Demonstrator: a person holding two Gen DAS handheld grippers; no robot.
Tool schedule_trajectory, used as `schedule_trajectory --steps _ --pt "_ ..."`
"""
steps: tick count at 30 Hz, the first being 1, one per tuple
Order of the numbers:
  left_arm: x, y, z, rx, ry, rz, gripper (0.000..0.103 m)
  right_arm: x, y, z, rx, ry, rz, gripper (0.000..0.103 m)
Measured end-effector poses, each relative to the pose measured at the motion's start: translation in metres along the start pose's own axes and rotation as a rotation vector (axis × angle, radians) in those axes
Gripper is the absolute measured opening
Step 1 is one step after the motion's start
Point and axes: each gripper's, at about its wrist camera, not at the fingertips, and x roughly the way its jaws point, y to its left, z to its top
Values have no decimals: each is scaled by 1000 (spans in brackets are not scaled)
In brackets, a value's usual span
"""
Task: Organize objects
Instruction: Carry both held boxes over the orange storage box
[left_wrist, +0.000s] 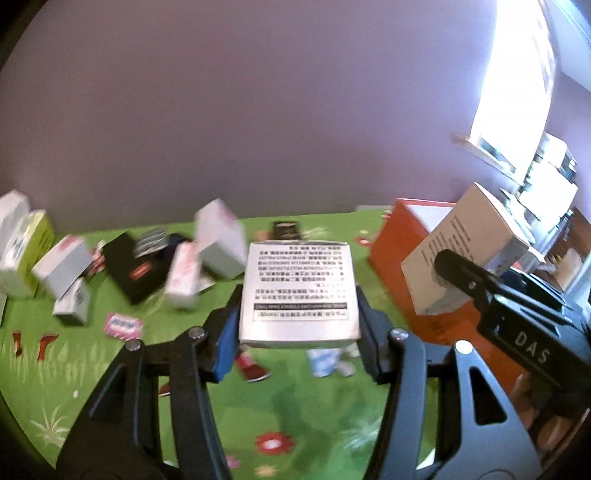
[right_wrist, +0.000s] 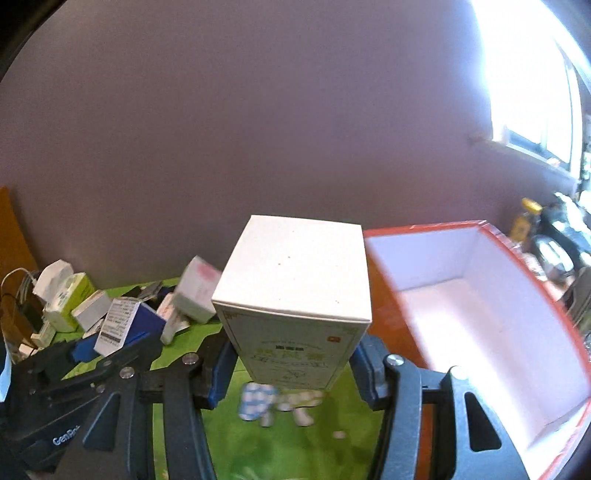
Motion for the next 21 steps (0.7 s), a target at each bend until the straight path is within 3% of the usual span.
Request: schedule_trajectory --steps 11,21 --pt "31 -112 17 201 35 -127 58 -42 -89 3 25 -46 -133 55" --pt "55 -197 13 355 54 -184 58 -41 -172 -17 80 2 -297 55"
